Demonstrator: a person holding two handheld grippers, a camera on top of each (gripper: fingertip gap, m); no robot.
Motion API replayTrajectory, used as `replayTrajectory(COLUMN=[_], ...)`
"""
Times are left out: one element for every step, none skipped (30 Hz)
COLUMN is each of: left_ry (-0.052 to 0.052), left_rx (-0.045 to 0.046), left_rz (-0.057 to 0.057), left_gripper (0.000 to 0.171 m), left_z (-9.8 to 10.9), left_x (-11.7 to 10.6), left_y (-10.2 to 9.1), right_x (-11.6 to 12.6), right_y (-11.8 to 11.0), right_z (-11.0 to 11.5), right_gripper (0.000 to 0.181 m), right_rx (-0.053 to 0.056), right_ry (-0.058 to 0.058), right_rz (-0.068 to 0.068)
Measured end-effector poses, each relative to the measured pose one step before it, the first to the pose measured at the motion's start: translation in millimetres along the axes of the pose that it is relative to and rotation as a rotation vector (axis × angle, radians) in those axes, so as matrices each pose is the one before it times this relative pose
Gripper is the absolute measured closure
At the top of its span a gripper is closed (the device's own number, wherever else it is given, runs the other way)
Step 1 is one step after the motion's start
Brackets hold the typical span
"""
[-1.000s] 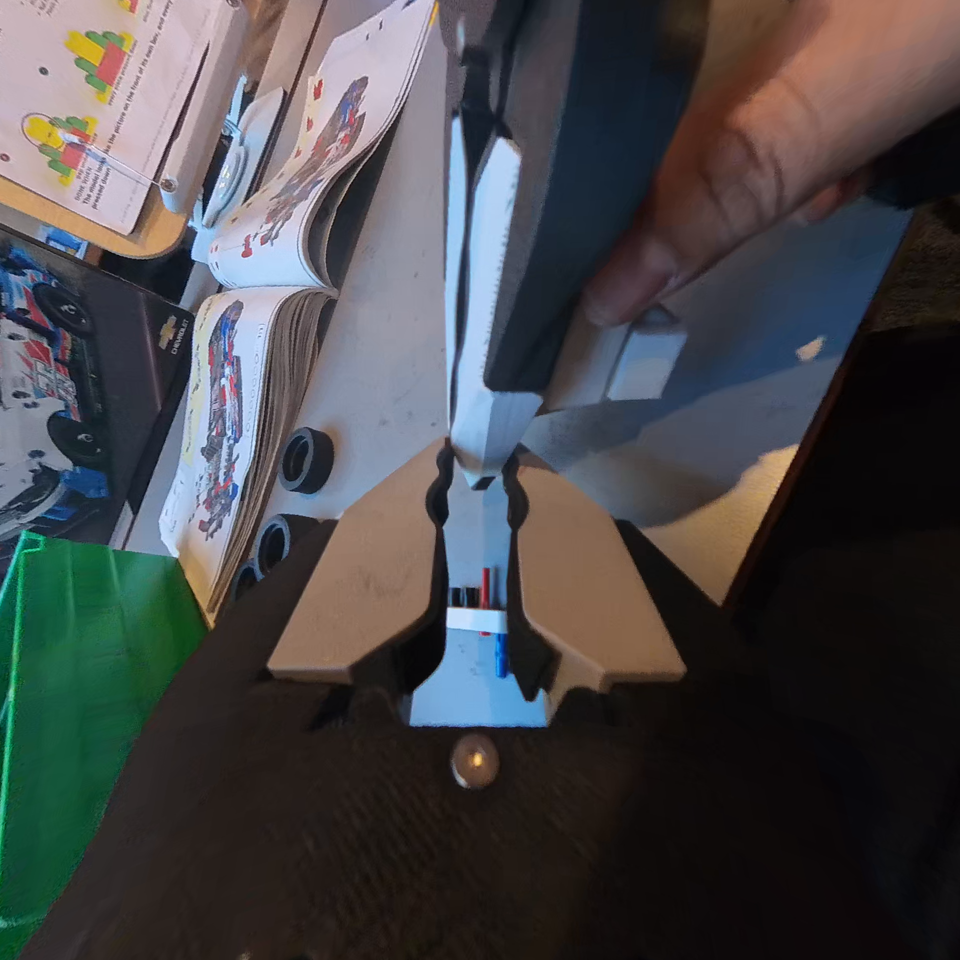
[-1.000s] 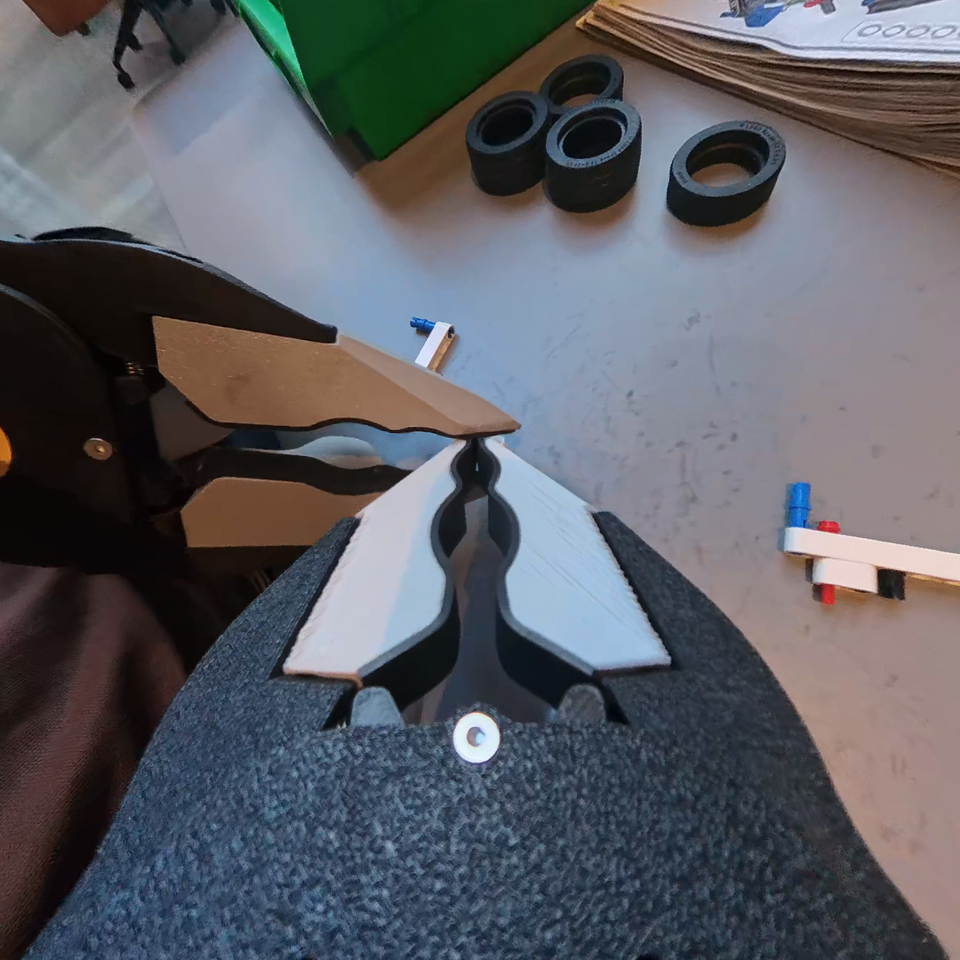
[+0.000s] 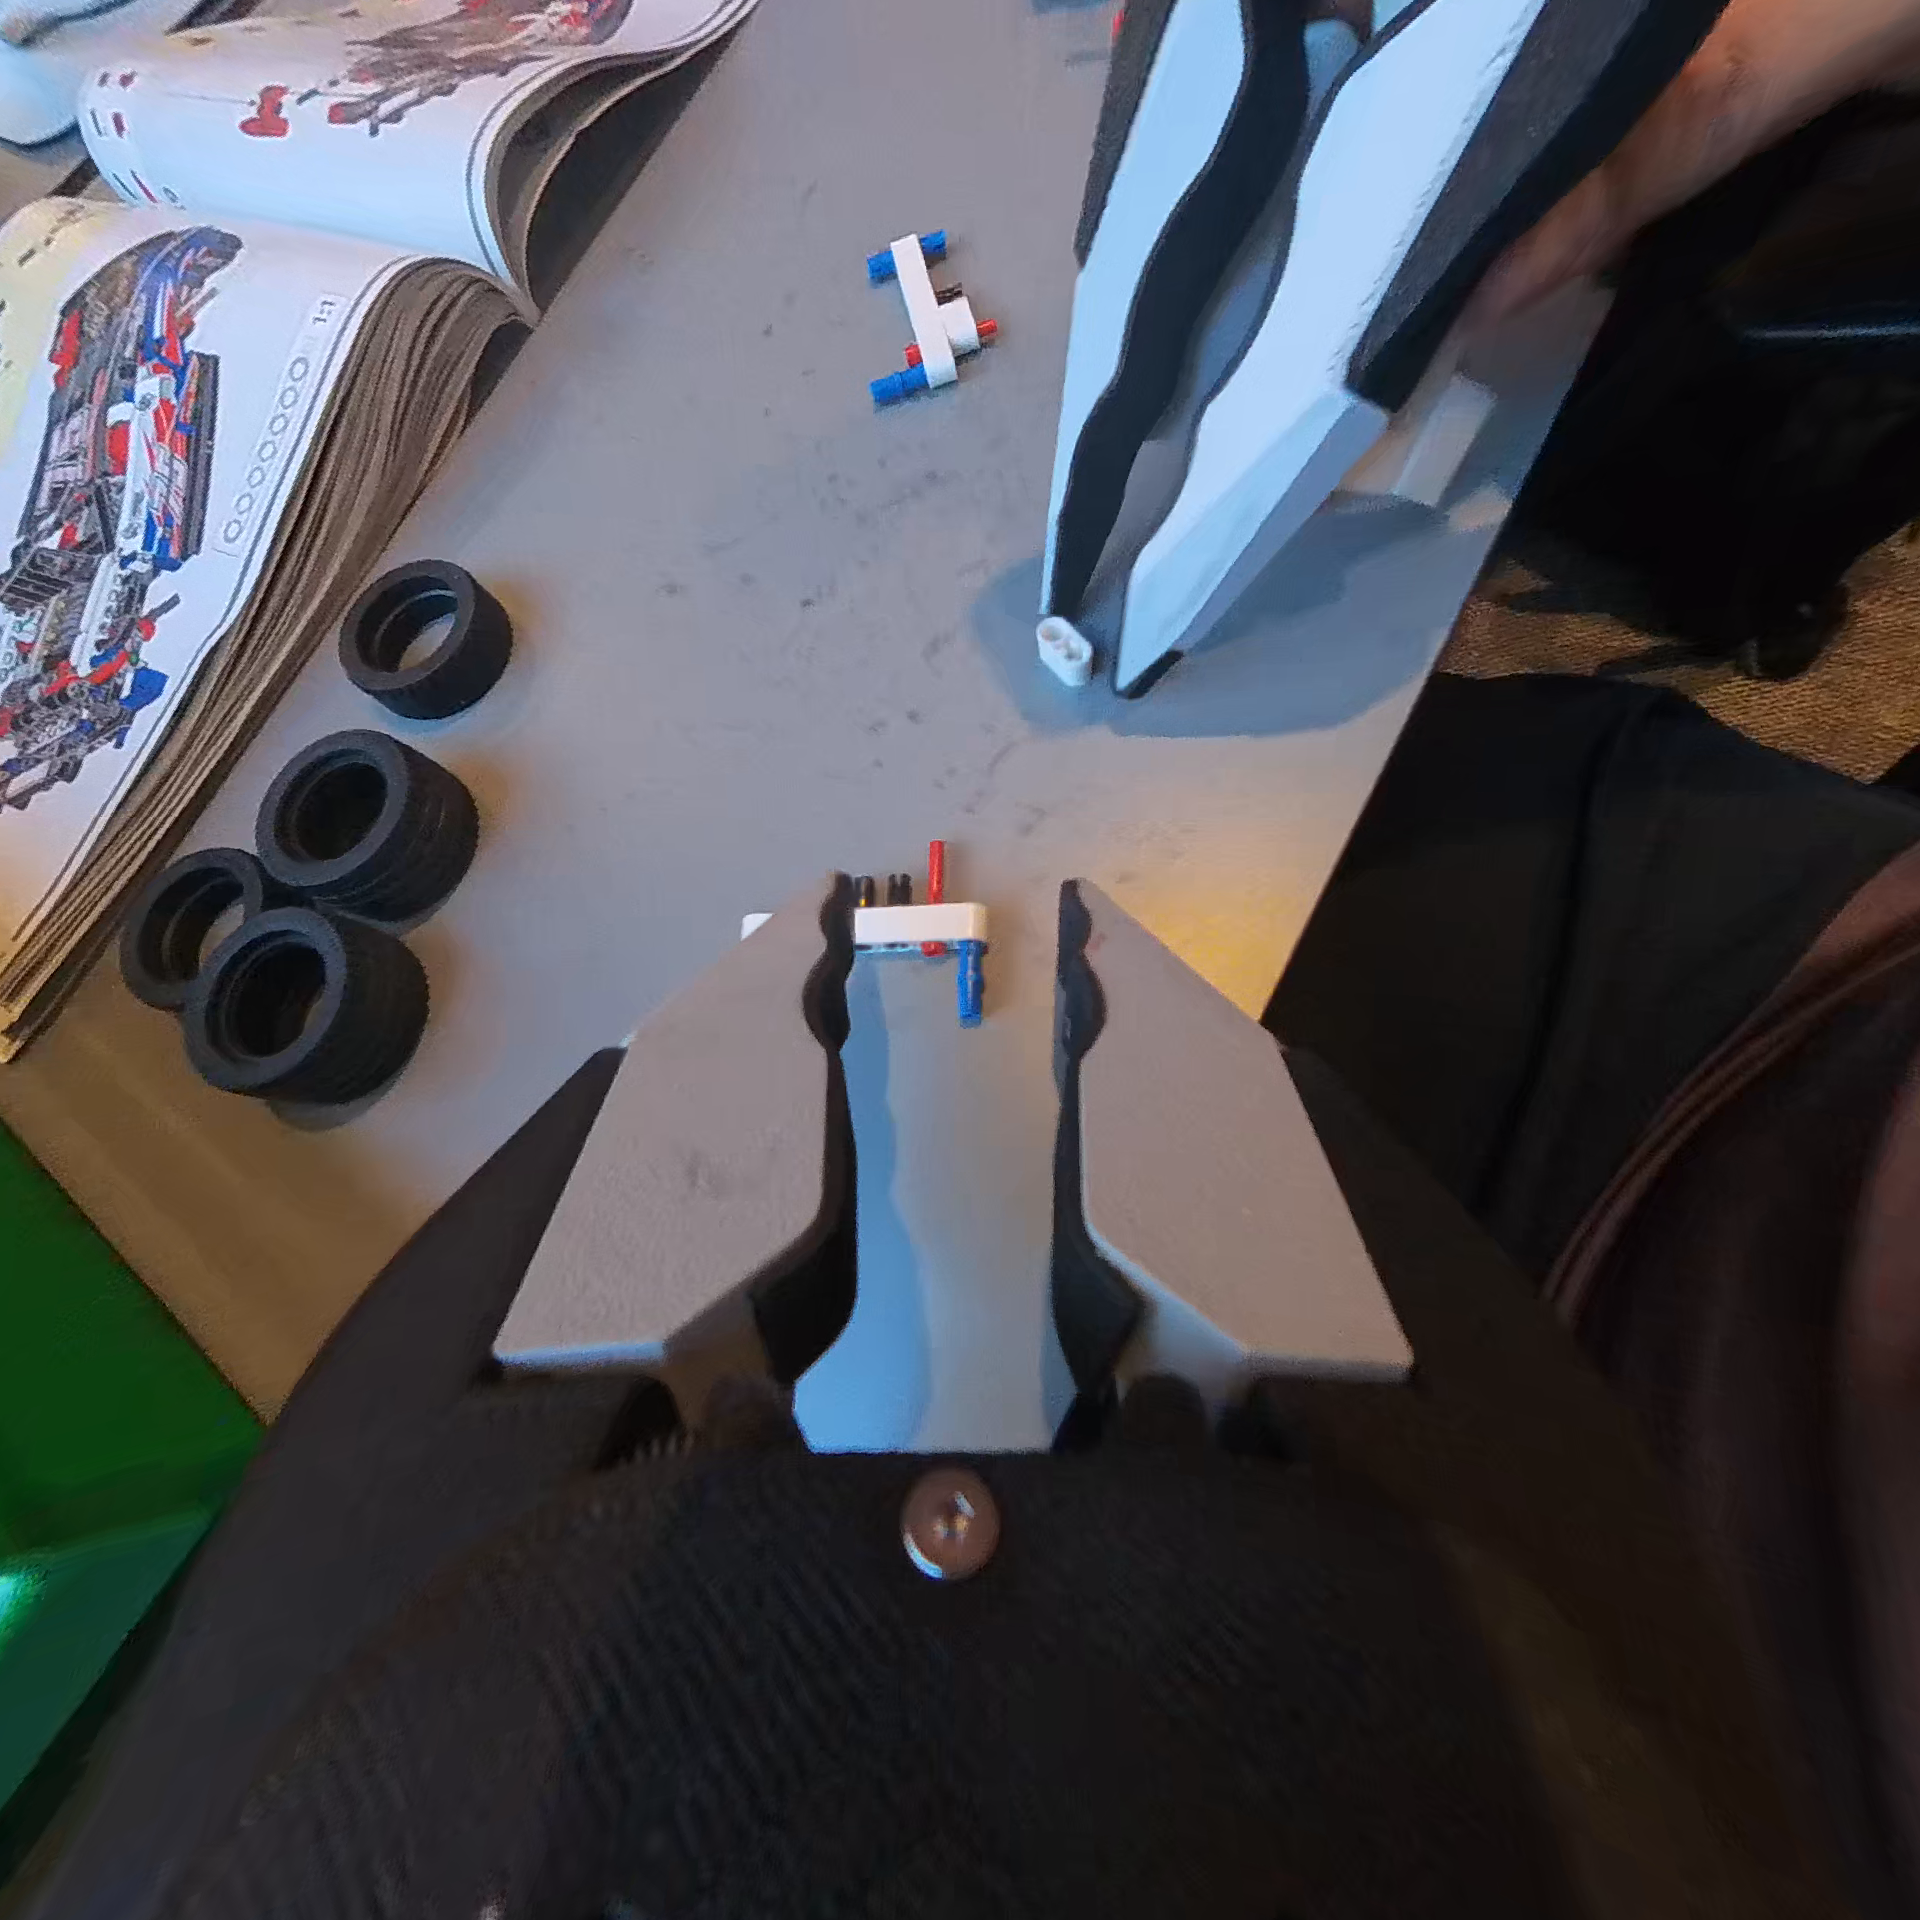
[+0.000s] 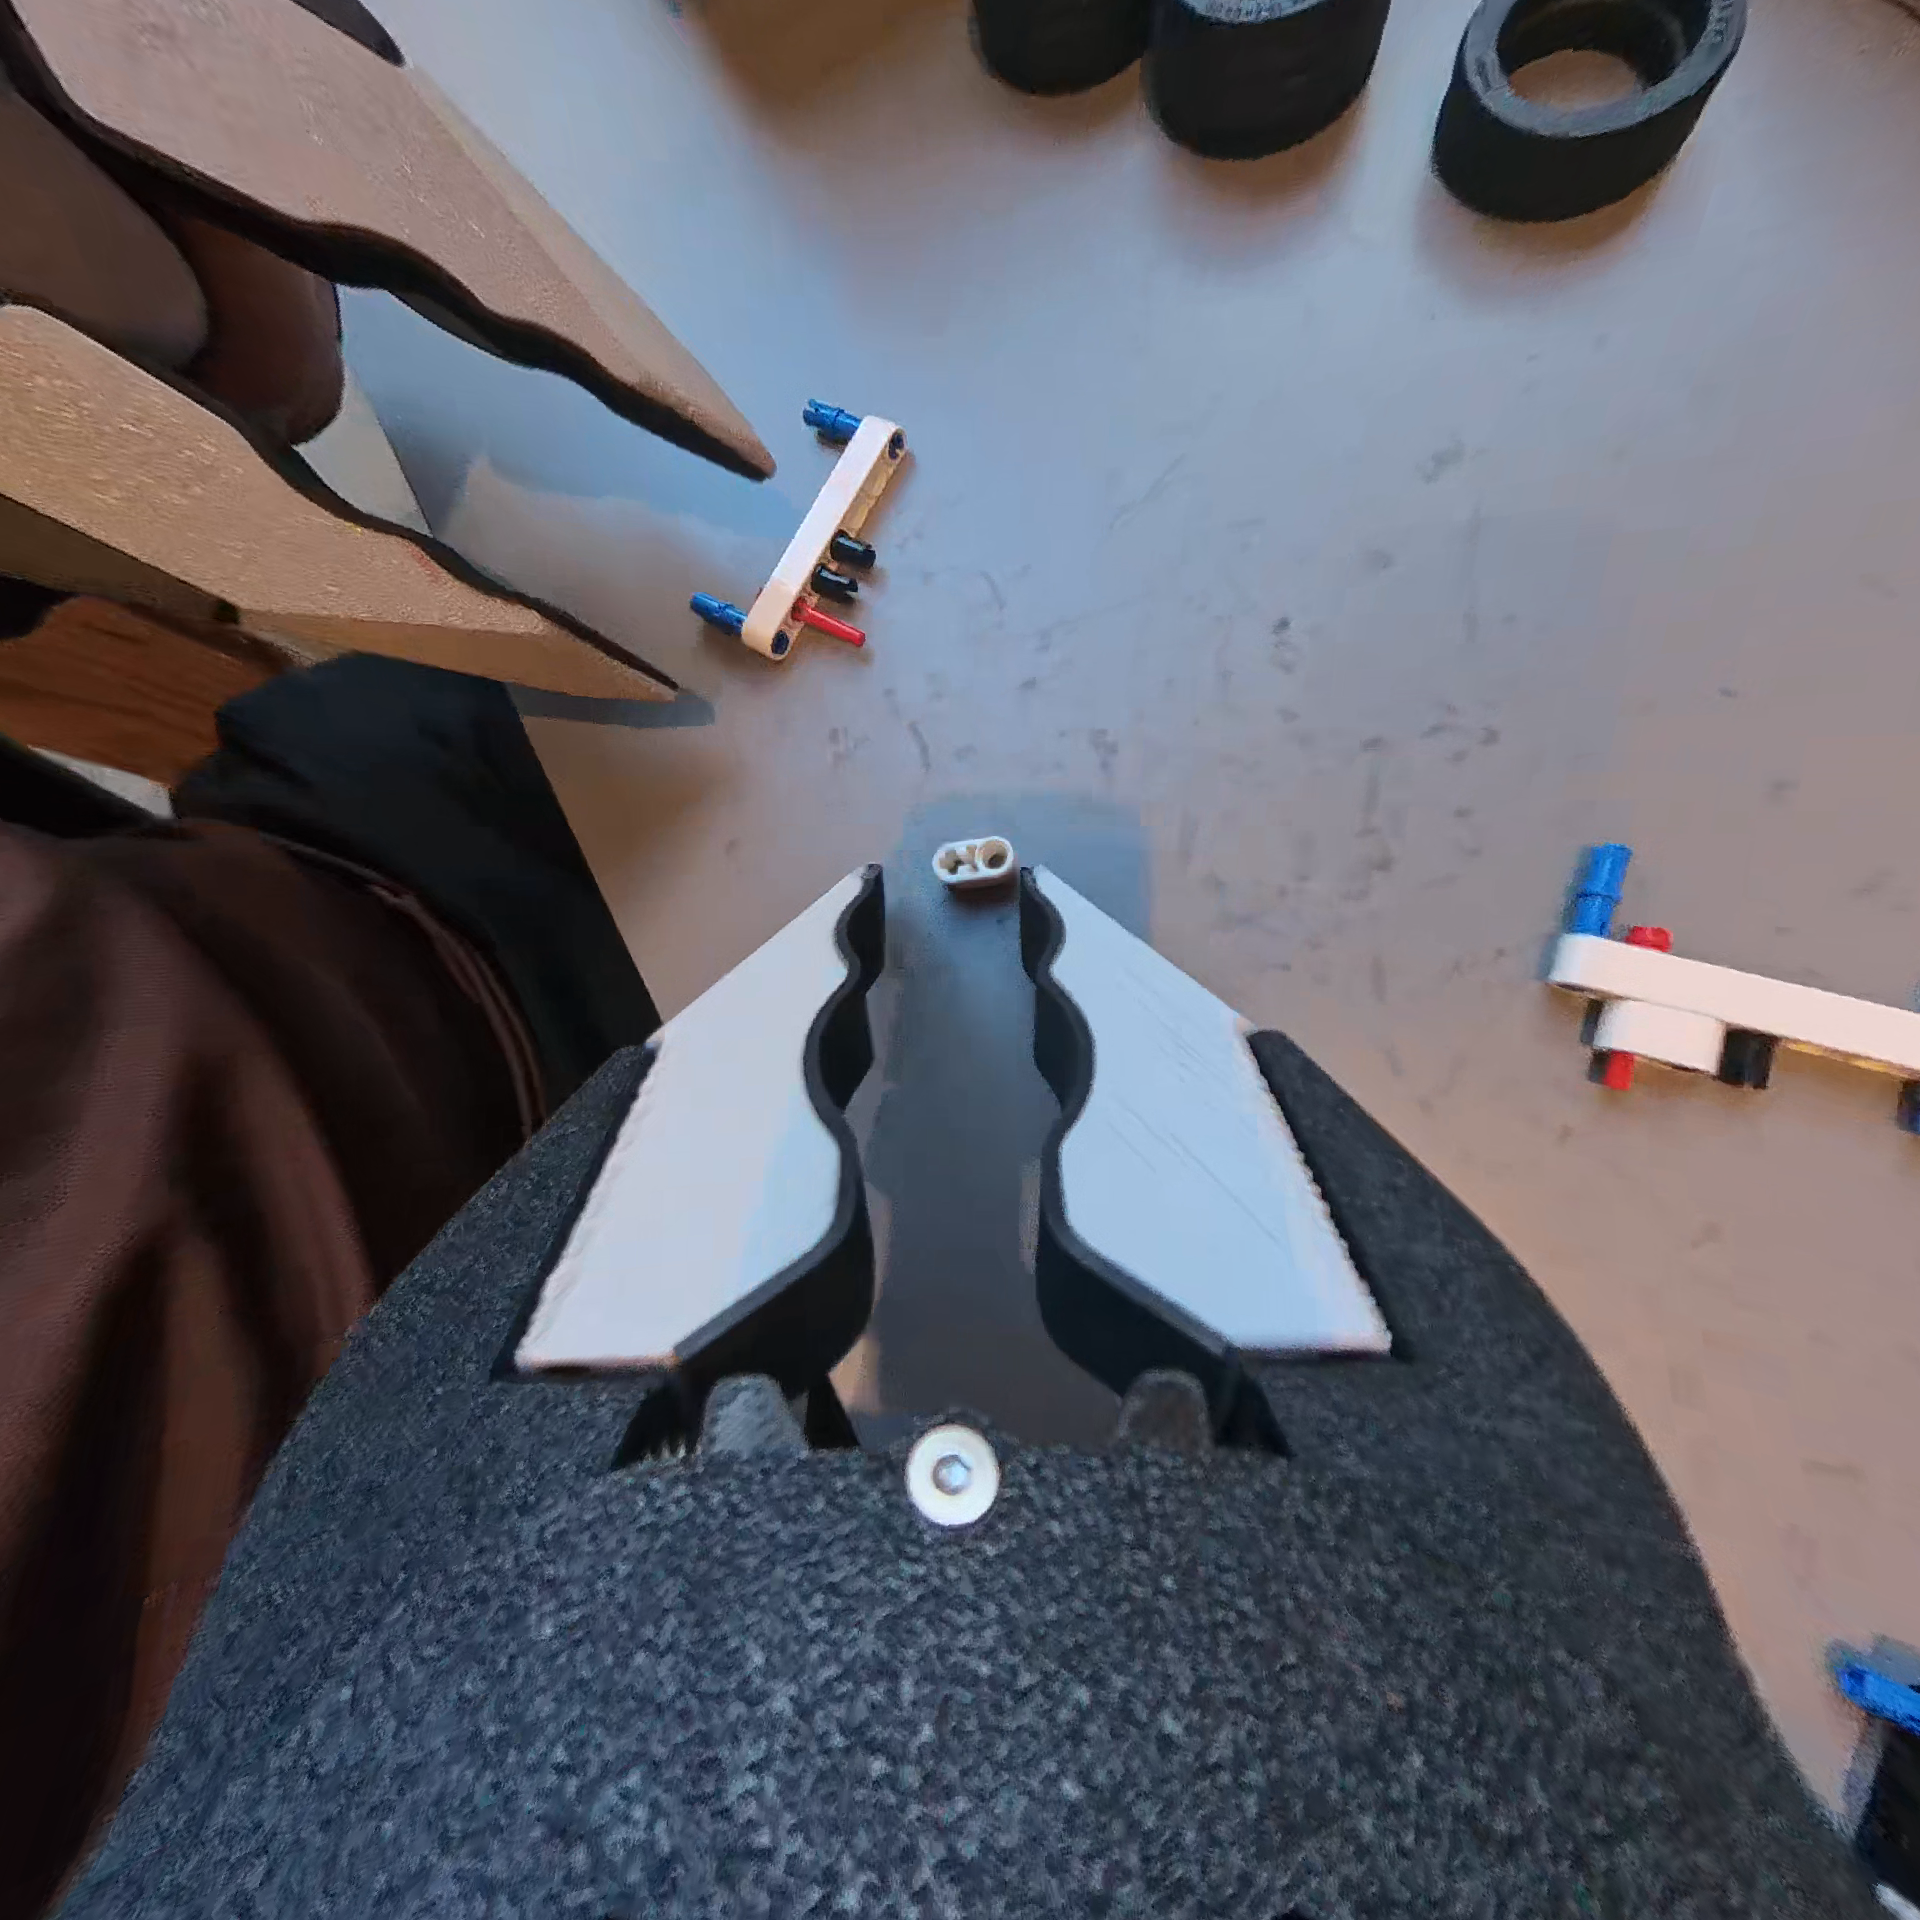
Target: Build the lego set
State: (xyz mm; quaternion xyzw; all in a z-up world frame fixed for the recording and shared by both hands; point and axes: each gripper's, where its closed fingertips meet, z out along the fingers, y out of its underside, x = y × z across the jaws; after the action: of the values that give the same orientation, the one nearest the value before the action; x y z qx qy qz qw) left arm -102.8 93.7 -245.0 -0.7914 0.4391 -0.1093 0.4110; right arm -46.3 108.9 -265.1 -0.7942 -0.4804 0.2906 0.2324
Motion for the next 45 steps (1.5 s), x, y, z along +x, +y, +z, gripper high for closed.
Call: replayTrajectory(left_ry=[0.0005,-0.0040,0.0002,0.0056,0.0085,0.0049,0.0005,-0.0008,-0.0011,-0.0010,-0.0013,-0.0005,-0.0042,-0.0081,-0.0022,0.0032,0.0039,0.0025,0.0000,-0.0042,-0.0016,0.0040,0.0067,0.0082,0.0100,0.0098,0.0084,0.0102,0.0136,0.0166,0.0195,0.0209,0.0277,0.0330,0.0293,0.0270,0.0207,0.0119,0.0110,0.0088,0.0062,0.0004,-0.0114,-0.0050,-0.0046], left_rx=[-0.00351,-0.00939,-0.01259,-0.01001,-0.00225,0.00469,0.00663,0.00347,-0.00052,-0.00267,-0.00295,-0.00198,-0.00347,-0.00635,-0.00464,0.00215,0.00860,0.01049,0.00857,0.00450,0.00456,0.00593,0.00621,0.00615,0.00388,-0.00033,-0.00275,-0.00104,0.00322,0.00472,0.00116,-0.00585,-0.00775,-0.00127,0.00330,0.00562,0.00525,-0.00061,-0.00837,-0.01230,-0.00868,-0.00667,-0.00564,-0.00623,-0.00571], left_rz=[-0.0045,-0.0091,-0.0102,-0.0087,-0.0054,-0.0026,-0.0001,0.0022,0.0037,0.0042,0.0031,0.0015,-0.0017,-0.0057,-0.0077,-0.0102,-0.0118,-0.0108,-0.0088,-0.0078,-0.0058,-0.0055,-0.0064,-0.0067,-0.0053,-0.0032,-0.0009,0.0002,-0.0009,-0.0032,-0.0072,-0.0124,-0.0132,-0.0097,-0.0052,-0.0024,-0.0037,-0.0068,-0.0071,-0.0089,-0.0100,-0.0097,-0.0103,-0.0021,0.0047], left_gripper=[0.137,0.140,0.141,0.141,0.141,0.141,0.141,0.142,0.142,0.142,0.142,0.142,0.143,0.143,0.143,0.143,0.143,0.143,0.143,0.143,0.144,0.144,0.144,0.144,0.144,0.144,0.144,0.144,0.143,0.142,0.140,0.134,0.128,0.125,0.124,0.122,0.119,0.114,0.111,0.110,0.108,0.107,0.105,0.106,0.106], left_z=[0.72,1.01,0.99,0.71,0.03,-0.59,-0.76,-0.61,-0.25,0.03,0.15,0.37,0.07,0.03,-0.39,-1.09,-1.72,-2.06,-2.28,-2.36,-2.13,-1.67,-1.21,-0.53,0.22,0.60,0.66,0.50,0.04,0.10,0.86,1.86,2.41,2.61,2.77,3.13,3.82,4.66,5.03,4.84,4.18,3.44,2.77,1.99,1.63], left_x=[1.15,0.16,0.42,1.05,1.54,1.25,0.94,0.92,0.70,0.73,0.62,0.55,-0.30,-1.27,-1.06,-0.56,-0.99,-1.54,-2.19,-2.67,-1.75,-0.32,0.85,1.79,2.57,2.73,2.52,2.73,3.21,3.51,3.73,3.71,4.72,5.85,5.79,5.84,4.78,3.12,2.46,1.86,1.28,-0.01,-1.97,-1.02,-0.89], left_y=[0.27,1.20,1.40,0.60,-0.54,-1.55,-1.63,-1.04,-0.50,0.07,0.41,0.61,1.25,2.08,2.10,1.36,0.72,0.59,0.76,1.19,1.10,1.13,1.10,1.20,1.34,1.35,0.60,-0.70,-2.22,-3.02,-2.91,-2.23,-2.46,-3.45,-3.97,-4.19,-3.88,-2.78,-1.34,-0.47,-0.75,-0.57,-0.33,0.11,0.50], right_x=[0.08,-1.18,-1.62,-1.04,-1.77,-3.61,-3.92,-1.63,0.32,1.13,2.34,2.51,1.49,0.22,-0.59,-0.92,-0.76,-0.02,-0.32,-0.98,-0.98,-1.06,-0.29,-0.17,-0.71,0.01,1.15,1.05,1.70,2.47,1.15,-0.15,0.27,1.32,1.38,1.75,1.35,0.14,0.77,1.36,-0.33,-0.37,0.42,0.43,0.08], right_y=[-1.22,-0.76,-0.60,-1.28,-1.71,-2.00,-2.00,-1.47,-0.99,-0.55,-0.79,-0.84,0.39,1.88,2.92,3.64,3.24,2.01,1.37,0.72,-0.54,-1.21,-1.02,-0.70,-0.33,-0.58,-1.44,-1.83,-2.08,-2.46,-2.15,-1.07,0.26,1.44,2.41,2.60,2.08,1.78,1.79,1.74,1.27,0.16,-0.21,-0.64,-1.25], right_z=[0.94,0.94,0.73,0.09,-0.48,-0.70,-0.89,-1.20,-1.91,-2.51,-3.05,-3.25,-2.96,-2.45,-1.49,-0.29,0.52,1.30,1.78,2.11,1.75,1.25,1.15,1.08,1.10,1.01,0.54,0.10,-0.41,-1.03,-0.93,-0.49,0.08,0.18,0.31,-0.04,-0.44,-0.61,-0.53,-0.14,0.05,0.13,-0.18,-0.22,0.25], right_gripper=[0.157,0.161,0.161,0.161,0.161,0.161,0.161,0.162,0.162,0.161,0.161,0.161,0.161,0.160,0.160,0.160,0.160,0.160,0.160,0.160,0.160,0.160,0.160,0.160,0.160,0.161,0.161,0.162,0.162,0.163,0.163,0.163,0.163,0.163,0.163,0.163,0.163,0.163,0.163,0.163,0.162,0.162,0.162,0.162,0.162], right_rx=[0.0033,-0.0017,-0.0039,0.0020,0.0065,0.0099,0.0107,0.0090,0.0057,0.0041,0.0070,0.0092,0.0056,0.0019,-0.0002,-0.0048,-0.0041,0.0007,-0.0030,-0.0063,-0.0003,0.0035,0.0022,0.0001,0.0000,0.0024,0.0088,0.0102,0.0106,0.0138,0.0137,0.0100,0.0050,0.0003,-0.0050,-0.0068,-0.0039,-0.0028,-0.0053,-0.0058,-0.0038,0.0009,0.0012,0.0024,0.0051], right_ry=[0.0154,0.0078,0.0058,0.0113,0.0061,-0.0087,-0.0140,-0.0030,0.0052,0.0059,0.0092,0.0058,-0.0050,-0.0132,-0.0157,-0.0164,-0.0128,-0.0056,-0.0089,-0.0101,-0.0044,-0.0005,0.0045,0.0043,-0.0018,0.0008,0.0078,0.0049,0.0085,0.0129,0.0022,-0.0079,-0.0083,-0.0023,-0.0011,0.0018,0.0022,-0.0029,0.0023,0.0061,-0.0052,-0.0053,0.0034,0.0059,0.0046], right_rz=[-0.0226,-0.0244,-0.0252,-0.0251,-0.0232,-0.0208,-0.0181,-0.0150,-0.0147,-0.0140,-0.0104,-0.0101,-0.0173,-0.0266,-0.0274,-0.0220,-0.0154,-0.0036,0.0089,0.0110,0.0025,-0.0068,-0.0092,-0.0068,-0.0035,-0.0011,-0.0010,-0.0007,0.0005,0.0011,0.0021,0.0059,0.0087,0.0074,0.0031,-0.0004,-0.0047,-0.0077,-0.0045,0.0040,0.0094,0.0096,0.0041,-0.0032,-0.0042])
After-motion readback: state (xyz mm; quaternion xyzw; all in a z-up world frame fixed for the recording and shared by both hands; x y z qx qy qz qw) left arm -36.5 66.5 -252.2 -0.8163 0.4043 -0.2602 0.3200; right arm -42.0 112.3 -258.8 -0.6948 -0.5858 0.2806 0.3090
